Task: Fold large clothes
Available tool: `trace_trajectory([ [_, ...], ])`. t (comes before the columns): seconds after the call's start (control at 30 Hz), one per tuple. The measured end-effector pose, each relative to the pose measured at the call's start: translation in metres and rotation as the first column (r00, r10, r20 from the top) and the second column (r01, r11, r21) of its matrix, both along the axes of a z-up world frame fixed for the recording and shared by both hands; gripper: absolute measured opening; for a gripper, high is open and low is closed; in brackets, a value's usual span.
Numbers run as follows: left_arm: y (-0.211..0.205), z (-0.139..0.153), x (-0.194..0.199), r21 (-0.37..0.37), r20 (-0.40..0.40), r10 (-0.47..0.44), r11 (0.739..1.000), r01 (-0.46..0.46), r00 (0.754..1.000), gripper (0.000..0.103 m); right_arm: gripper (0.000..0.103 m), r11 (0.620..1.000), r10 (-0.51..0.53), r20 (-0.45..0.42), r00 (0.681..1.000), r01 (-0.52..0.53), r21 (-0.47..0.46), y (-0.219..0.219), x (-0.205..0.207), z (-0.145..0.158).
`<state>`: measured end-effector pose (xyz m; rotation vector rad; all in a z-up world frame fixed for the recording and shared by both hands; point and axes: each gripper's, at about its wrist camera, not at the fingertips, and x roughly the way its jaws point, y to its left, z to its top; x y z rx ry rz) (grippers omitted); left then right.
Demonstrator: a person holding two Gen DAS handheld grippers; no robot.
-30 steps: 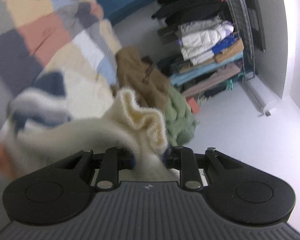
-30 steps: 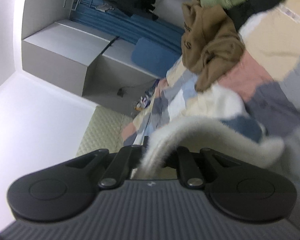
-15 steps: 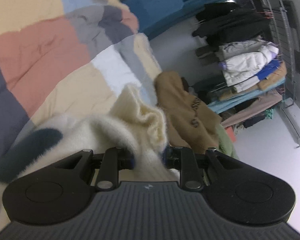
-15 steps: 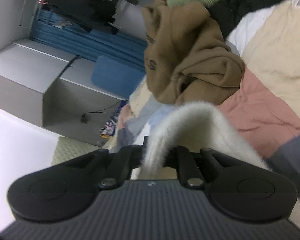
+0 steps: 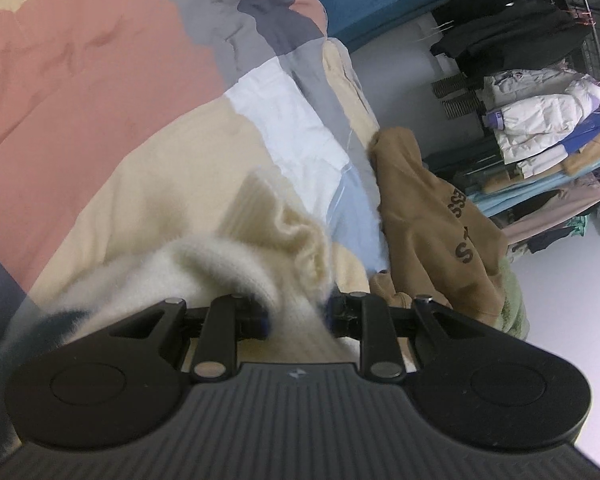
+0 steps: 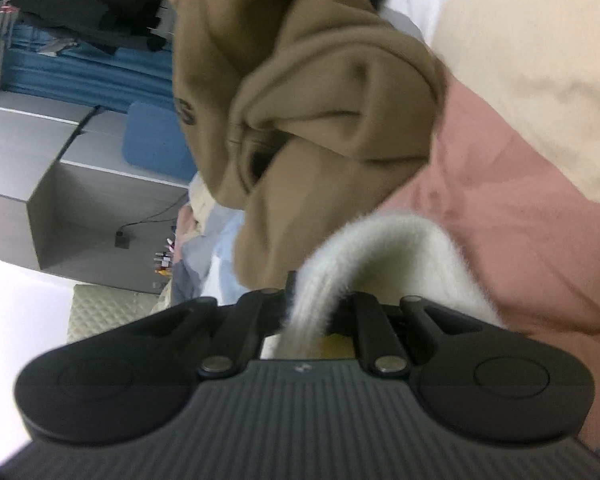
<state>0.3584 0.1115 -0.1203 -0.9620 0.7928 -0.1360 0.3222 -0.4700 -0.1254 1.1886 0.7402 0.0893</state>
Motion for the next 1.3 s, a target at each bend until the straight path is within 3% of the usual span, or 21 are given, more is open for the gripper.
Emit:
trace_trajectory([
  [0.1,-0.003,0.007,-0.006,0.019,0.013,-0.005,1.0,0.005,1.0,0.028,0.012,1.0,0.011,0.022,1.0,-0.011,-0.02,0.004,-0.006,0.003],
  [0.17,-0.005,0.01,-0.011,0.03,0.025,-0.022,0.999,0.022,0.999,0.035,0.014,0.999,0.016,0.034,0.999,-0.015,-0.031,0.005,-0.009,0.009],
  [0.23,-0.007,0.017,-0.02,0.026,0.034,-0.045,0.999,0.044,0.998,0.058,0.024,0.999,0.025,0.037,0.999,-0.023,-0.047,0.006,-0.014,0.018],
  [0.3,-0.01,0.023,-0.028,0.036,0.037,-0.035,0.999,0.034,0.999,0.062,0.051,0.997,0.045,0.053,0.998,-0.042,-0.072,0.009,-0.022,0.028],
  [0.37,-0.015,0.033,-0.036,0.094,0.05,-0.049,0.995,0.044,0.998,0.063,0.06,0.994,0.061,0.071,0.996,-0.055,-0.093,0.009,-0.031,0.037],
  [0.53,-0.029,0.063,-0.066,0.256,0.133,-0.101,0.965,0.065,0.986,0.068,0.061,0.976,0.13,0.103,0.986,-0.109,-0.188,0.021,-0.063,0.064],
  [0.73,-0.062,0.097,-0.106,0.475,0.205,-0.242,0.872,0.12,0.948,0.069,0.061,0.891,0.264,0.135,0.955,-0.187,-0.414,0.055,-0.09,0.094],
  [0.83,-0.076,0.097,-0.115,0.542,0.159,-0.305,0.822,0.175,0.939,0.07,0.061,0.822,0.306,0.094,0.947,-0.213,-0.528,0.073,-0.087,0.097],
  [0.97,-0.097,0.084,-0.111,0.631,0.033,-0.391,0.722,0.284,0.92,0.07,0.06,0.75,0.324,0.021,0.946,-0.243,-0.615,0.087,-0.074,0.086],
  [1.03,-0.098,0.074,-0.106,0.62,0.01,-0.394,0.724,0.303,0.919,0.07,0.059,0.719,0.327,-0.003,0.945,-0.251,-0.648,0.092,-0.064,0.078],
  [1.13,-0.098,0.063,-0.094,0.584,0.008,-0.397,0.747,0.318,0.918,0.07,0.059,0.692,0.327,-0.013,0.945,-0.249,-0.678,0.099,-0.049,0.073],
  [1.3,-0.088,0.048,-0.068,0.481,0.036,-0.346,0.828,0.287,0.938,0.07,0.059,0.684,0.318,-0.007,0.948,-0.235,-0.69,0.102,-0.024,0.066],
])
